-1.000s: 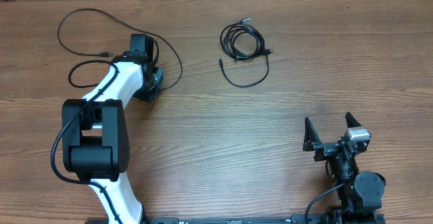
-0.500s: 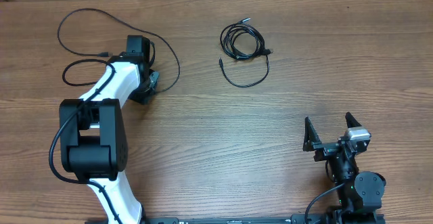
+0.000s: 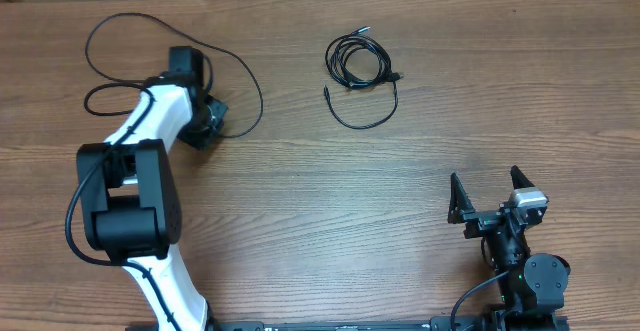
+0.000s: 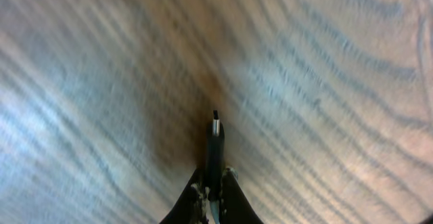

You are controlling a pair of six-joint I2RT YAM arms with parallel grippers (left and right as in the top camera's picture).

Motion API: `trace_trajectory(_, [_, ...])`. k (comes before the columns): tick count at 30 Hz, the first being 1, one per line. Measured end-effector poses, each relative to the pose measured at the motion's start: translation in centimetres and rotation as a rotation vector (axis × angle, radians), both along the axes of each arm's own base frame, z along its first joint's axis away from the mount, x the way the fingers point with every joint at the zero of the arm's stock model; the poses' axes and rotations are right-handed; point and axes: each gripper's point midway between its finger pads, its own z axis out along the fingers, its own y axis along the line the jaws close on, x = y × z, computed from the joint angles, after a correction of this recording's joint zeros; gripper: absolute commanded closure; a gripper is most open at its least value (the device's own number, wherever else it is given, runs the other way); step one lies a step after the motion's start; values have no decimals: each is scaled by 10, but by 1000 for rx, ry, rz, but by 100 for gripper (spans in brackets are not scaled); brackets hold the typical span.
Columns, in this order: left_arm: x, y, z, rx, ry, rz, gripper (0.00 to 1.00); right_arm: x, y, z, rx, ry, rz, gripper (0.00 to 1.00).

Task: Untangle cables
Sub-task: 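Grip the cable just behind its plug with the left gripper, then carry the held plug end right over the central coil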

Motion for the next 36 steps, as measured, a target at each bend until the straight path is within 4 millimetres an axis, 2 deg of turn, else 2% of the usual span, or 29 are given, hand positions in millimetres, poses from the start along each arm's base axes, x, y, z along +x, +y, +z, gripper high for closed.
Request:
trace_trajectory(3, [9, 8, 2, -42, -21, 11, 96, 0, 0, 0, 0, 0, 0, 0])
trace_trajectory(6, [27, 28, 5, -60, -70, 27, 96, 0, 0, 0, 0, 0, 0, 0])
trace_trajectory(10, [55, 56, 28, -55, -167, 42, 96, 0, 0, 0, 0, 0, 0, 0])
trace_trajectory(12, [73, 70, 52, -43, -240, 46, 96, 0, 0, 0, -1, 0, 0, 0])
trace_trajectory(17, [118, 108, 131, 2, -454, 52, 96, 0, 0, 0, 0, 0, 0, 0])
trace_trajectory(20, [132, 131, 170, 36, -559, 62, 96, 0, 0, 0, -1, 0, 0, 0])
trace_trajectory(23, [138, 152, 192, 81, -622, 59, 96, 0, 0, 0, 0, 0, 0, 0])
trace_trajectory(27, [134, 169, 188, 153, -603, 44, 96, 0, 0, 0, 0, 0, 0, 0])
trace_trajectory(30, [138, 177, 172, 209, -574, 18, 96, 0, 0, 0, -1, 0, 0, 0])
trace_trajectory(33, [146, 184, 142, 242, -542, -13, 96, 0, 0, 0, -1, 0, 0, 0])
trace_trajectory(36, [154, 192, 102, 260, -504, -43, 96, 0, 0, 0, 0, 0, 0, 0])
